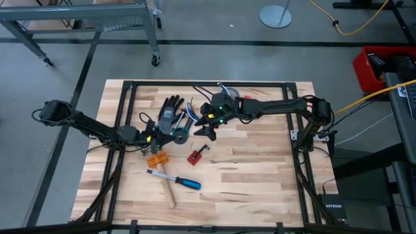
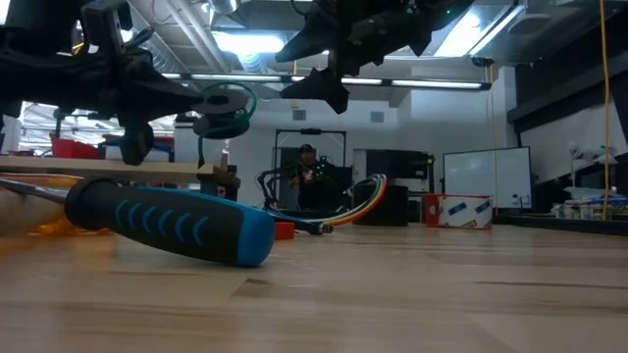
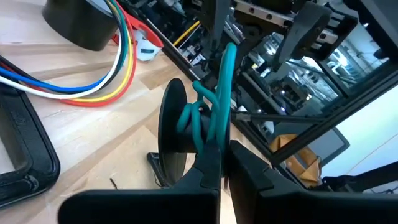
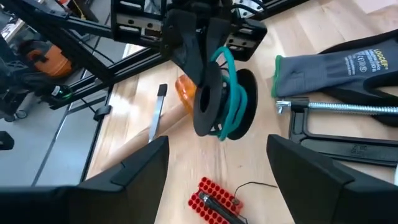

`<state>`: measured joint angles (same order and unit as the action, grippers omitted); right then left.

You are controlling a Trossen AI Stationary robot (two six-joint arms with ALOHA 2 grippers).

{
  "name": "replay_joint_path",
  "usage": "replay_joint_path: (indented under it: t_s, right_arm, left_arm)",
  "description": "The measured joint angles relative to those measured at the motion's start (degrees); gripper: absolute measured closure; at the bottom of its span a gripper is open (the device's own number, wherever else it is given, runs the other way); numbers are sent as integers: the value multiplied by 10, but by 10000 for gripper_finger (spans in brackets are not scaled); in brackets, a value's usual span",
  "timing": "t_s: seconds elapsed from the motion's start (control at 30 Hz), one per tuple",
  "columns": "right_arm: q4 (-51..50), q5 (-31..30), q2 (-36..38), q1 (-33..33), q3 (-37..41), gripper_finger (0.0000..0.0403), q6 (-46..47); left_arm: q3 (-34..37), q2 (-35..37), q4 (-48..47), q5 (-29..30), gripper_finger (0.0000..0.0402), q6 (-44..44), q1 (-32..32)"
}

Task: Coil cords
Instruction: Uncoil the green wire from the black spool

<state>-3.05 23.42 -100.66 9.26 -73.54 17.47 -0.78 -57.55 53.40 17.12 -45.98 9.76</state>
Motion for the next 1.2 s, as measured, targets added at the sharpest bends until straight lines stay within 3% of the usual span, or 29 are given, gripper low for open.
replay_joint_path:
  t_s: [0.43,1.2]
  right_arm:
    - [35,-18,0,-18,0,127,-14]
    - [41,-34,0,-37,0,137,-14]
  left_arm:
    - [-56,0,-7,-52,401,57,0]
    - [-67,0,-35,-54,401,59,0]
